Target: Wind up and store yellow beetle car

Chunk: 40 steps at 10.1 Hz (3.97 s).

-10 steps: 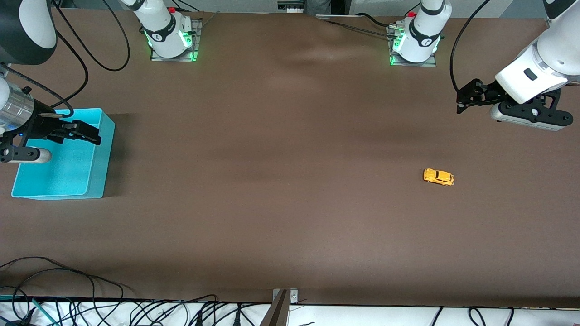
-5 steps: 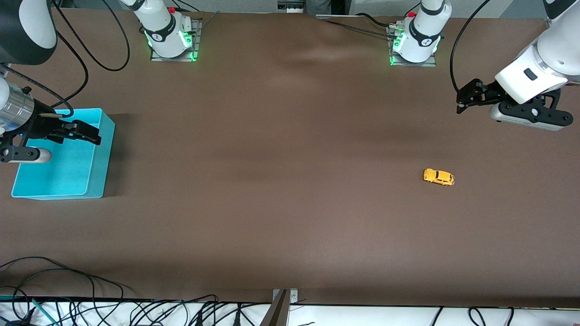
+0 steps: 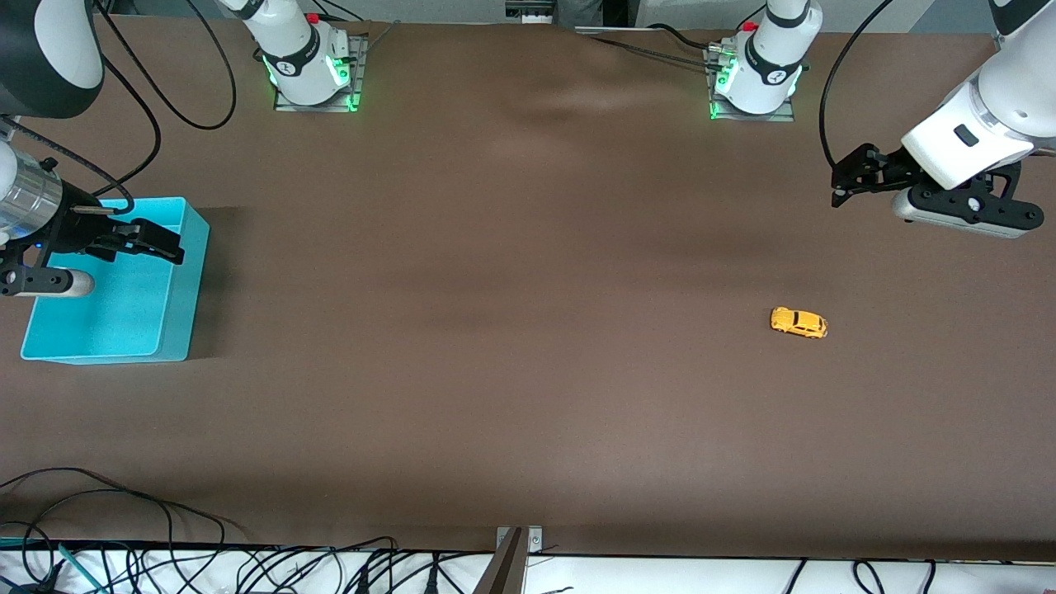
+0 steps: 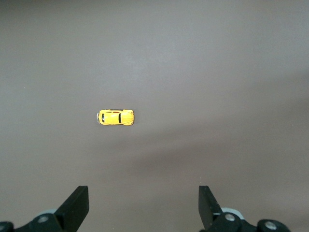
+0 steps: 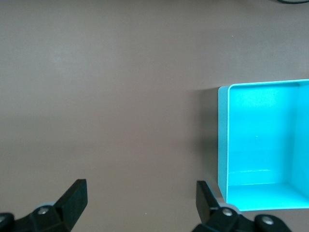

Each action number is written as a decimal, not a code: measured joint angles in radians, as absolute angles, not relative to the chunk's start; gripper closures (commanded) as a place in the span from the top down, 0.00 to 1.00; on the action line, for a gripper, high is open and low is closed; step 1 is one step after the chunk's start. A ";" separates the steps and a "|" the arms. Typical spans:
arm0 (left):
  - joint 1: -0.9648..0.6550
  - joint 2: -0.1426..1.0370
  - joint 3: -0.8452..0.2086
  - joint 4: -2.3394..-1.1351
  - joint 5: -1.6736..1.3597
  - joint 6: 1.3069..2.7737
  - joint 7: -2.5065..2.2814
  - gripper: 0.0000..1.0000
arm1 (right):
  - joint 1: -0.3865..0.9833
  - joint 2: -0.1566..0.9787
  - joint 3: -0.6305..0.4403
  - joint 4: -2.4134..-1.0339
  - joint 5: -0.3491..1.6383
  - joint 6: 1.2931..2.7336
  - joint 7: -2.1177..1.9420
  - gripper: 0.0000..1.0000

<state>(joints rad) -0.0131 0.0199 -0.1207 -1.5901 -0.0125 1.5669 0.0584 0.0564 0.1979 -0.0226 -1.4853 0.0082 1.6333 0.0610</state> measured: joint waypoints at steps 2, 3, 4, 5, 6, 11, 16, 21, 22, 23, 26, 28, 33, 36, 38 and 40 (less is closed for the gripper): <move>-0.011 0.020 -0.120 -1.590 -0.012 1.560 0.058 1.00 | 0.056 0.198 -0.023 -1.485 0.008 1.633 0.061 1.00; -0.011 0.020 -0.120 -1.590 -0.012 1.550 0.058 1.00 | 0.056 0.198 -0.023 -1.485 0.008 1.633 0.061 1.00; -0.011 0.020 -0.120 -1.590 -0.012 1.547 0.058 1.00 | 0.056 0.198 -0.023 -1.485 0.008 1.633 0.061 1.00; -0.011 0.020 -0.120 -1.590 -0.012 1.546 0.058 1.00 | 0.056 0.198 -0.023 -1.485 0.008 1.633 0.061 1.00; -0.010 0.021 -0.120 -1.590 -0.012 1.546 0.058 1.00 | 0.057 0.199 -0.023 -1.485 0.008 1.631 0.061 1.00; 0.022 0.031 -0.118 -1.590 -0.007 1.546 0.185 1.00 | 0.057 0.202 -0.022 -1.490 0.008 1.615 0.063 1.00; 0.045 0.122 -0.117 -1.592 0.011 1.560 0.567 1.00 | 0.056 0.202 -0.023 -1.490 0.008 1.598 0.064 1.00; 0.093 0.181 -0.116 -1.727 0.025 1.780 1.005 1.00 | 0.055 0.204 -0.025 -1.490 0.008 1.601 0.066 1.00; 0.102 0.183 -0.116 -1.794 0.034 1.854 1.078 1.00 | 0.054 0.204 -0.030 -1.488 0.008 1.604 0.081 1.00; 0.104 0.184 -0.116 -1.862 0.046 1.940 1.146 1.00 | 0.052 0.202 -0.038 -1.486 0.008 1.609 0.087 1.00; 0.103 0.206 -0.118 -2.090 0.058 2.259 1.368 1.00 | 0.053 0.163 -0.041 -1.477 0.008 1.610 0.077 1.00; 0.121 0.264 -0.117 -2.150 0.059 2.390 1.515 1.00 | 0.053 0.159 -0.042 -1.477 0.008 1.610 0.077 1.00; 0.188 0.396 -0.116 -2.151 0.059 2.559 1.696 1.00 | 0.052 0.159 -0.042 -1.477 0.008 1.610 0.078 1.00; 0.196 0.452 -0.116 -2.151 0.059 2.620 1.697 1.00 | 0.052 0.159 -0.042 -1.477 0.008 1.610 0.078 1.00; 0.197 0.467 -0.117 -2.151 0.059 2.627 1.692 0.97 | 0.052 0.159 -0.042 -1.478 0.008 1.610 0.078 1.00; 0.196 0.473 -0.119 -2.151 0.059 2.632 1.676 0.81 | 0.052 0.160 -0.042 -1.478 0.008 1.610 0.078 1.00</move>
<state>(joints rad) 0.1962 0.4725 -0.1191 -2.1510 0.0588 2.6316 1.6757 0.0523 0.1595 -0.0421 -1.4775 0.0082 1.6102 0.0780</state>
